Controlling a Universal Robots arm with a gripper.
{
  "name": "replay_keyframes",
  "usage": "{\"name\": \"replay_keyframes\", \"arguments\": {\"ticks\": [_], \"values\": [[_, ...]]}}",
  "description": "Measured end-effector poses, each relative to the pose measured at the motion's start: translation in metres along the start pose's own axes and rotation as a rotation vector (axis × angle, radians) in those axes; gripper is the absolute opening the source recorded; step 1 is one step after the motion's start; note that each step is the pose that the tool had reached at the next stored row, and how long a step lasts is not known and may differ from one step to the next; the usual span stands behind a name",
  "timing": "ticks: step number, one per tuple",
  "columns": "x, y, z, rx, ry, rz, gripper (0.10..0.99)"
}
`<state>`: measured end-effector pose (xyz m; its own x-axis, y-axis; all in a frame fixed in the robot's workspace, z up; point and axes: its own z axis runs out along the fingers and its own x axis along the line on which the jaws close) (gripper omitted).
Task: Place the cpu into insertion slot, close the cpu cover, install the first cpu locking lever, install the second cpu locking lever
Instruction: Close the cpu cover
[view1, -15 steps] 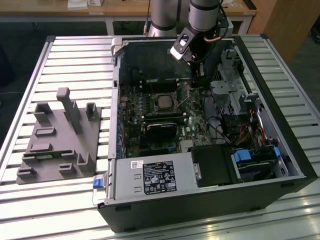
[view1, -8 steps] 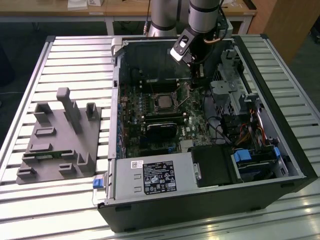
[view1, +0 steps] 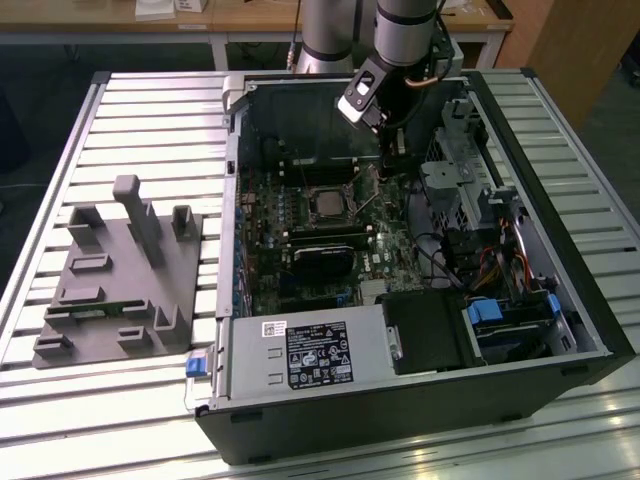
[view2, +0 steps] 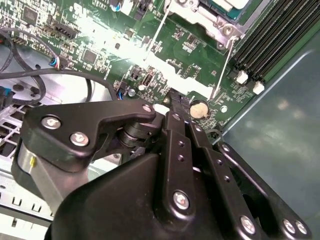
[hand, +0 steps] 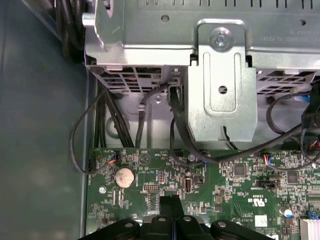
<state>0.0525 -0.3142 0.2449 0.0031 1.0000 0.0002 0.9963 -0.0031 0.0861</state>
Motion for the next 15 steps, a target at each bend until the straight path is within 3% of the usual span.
{"name": "replay_keyframes", "arguments": {"ticks": [15], "values": [[-0.0001, -0.0168, -0.0014, 0.0, 0.0001, 0.0, 0.106]]}}
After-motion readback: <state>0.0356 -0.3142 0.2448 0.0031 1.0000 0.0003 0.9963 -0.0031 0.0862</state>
